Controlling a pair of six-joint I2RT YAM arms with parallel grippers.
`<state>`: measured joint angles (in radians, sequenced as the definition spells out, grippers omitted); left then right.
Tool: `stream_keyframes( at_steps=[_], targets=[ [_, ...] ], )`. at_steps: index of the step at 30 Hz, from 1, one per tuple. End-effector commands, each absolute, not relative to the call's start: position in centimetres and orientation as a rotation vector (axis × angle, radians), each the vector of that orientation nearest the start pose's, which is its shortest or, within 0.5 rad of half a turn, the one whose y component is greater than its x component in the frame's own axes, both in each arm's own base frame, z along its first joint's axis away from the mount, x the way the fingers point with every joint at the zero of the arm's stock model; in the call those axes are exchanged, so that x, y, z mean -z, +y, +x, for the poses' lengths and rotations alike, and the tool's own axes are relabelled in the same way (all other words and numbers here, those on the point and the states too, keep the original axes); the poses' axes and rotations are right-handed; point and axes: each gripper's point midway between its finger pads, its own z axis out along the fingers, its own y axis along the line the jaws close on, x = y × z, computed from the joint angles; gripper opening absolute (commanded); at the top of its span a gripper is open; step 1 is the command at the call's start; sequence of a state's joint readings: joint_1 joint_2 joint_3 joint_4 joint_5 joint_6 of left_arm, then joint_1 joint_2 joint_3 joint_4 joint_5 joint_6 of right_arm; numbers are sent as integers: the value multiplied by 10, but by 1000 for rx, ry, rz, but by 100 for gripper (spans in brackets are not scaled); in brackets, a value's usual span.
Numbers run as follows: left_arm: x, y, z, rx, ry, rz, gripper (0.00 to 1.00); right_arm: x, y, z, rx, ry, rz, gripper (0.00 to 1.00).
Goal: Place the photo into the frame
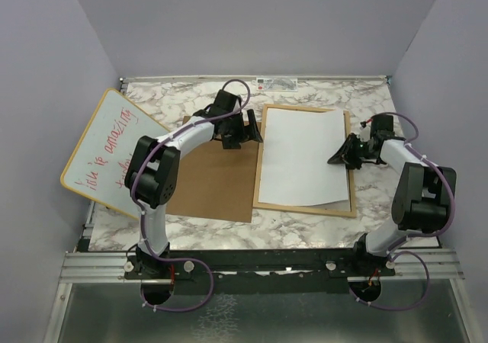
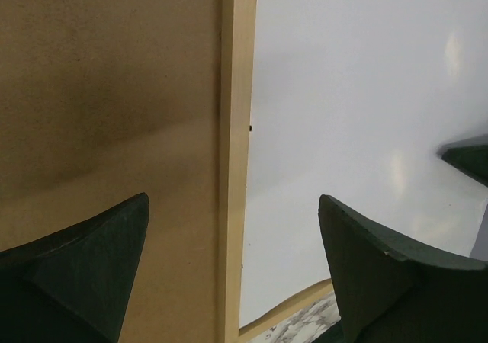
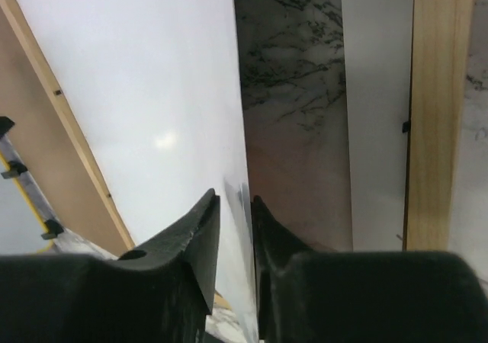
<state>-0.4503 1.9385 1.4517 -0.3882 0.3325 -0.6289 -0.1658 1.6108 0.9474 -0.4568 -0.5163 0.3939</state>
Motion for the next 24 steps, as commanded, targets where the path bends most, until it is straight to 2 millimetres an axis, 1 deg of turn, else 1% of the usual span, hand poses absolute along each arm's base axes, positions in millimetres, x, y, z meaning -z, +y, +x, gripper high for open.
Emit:
stream_keyframes(
  at_steps=[1, 3, 5, 8, 10, 14, 16, 18, 19, 21, 24],
  targets=[
    [-100, -295, 409, 887, 2558, -57, 92, -65, 41, 334, -732, 2599, 586, 38],
    [-103, -296, 410, 888, 2549, -53, 92, -70, 36, 335, -681, 2600, 590, 53],
    [-108, -296, 411, 887, 2540, -51, 92, -78, 29, 336, -625, 2596, 587, 65],
    [-114, -294, 412, 876, 2533, -51, 92, -81, 18, 331, -524, 2616, 608, 79],
    [-117, -292, 413, 856, 2532, -46, 92, -82, 7, 327, -433, 2635, 635, 82],
    [-123, -284, 412, 799, 2535, -42, 93, -93, -22, 319, -191, 2630, 693, 83],
    [-122, -278, 411, 758, 2542, -45, 93, -102, -28, 320, -144, 2607, 702, 83],
    [-120, -269, 411, 698, 2547, -51, 93, -109, -17, 323, -237, 2592, 646, 80],
    [-119, -264, 411, 667, 2548, -52, 93, -113, -6, 325, -321, 2581, 612, 78],
    [-118, -251, 410, 604, 2552, -61, 93, -120, 20, 329, -501, 2546, 541, 74],
    [-117, -228, 412, 516, 2546, -101, 93, -129, 70, 331, -727, 2512, 411, 69]
  ],
)
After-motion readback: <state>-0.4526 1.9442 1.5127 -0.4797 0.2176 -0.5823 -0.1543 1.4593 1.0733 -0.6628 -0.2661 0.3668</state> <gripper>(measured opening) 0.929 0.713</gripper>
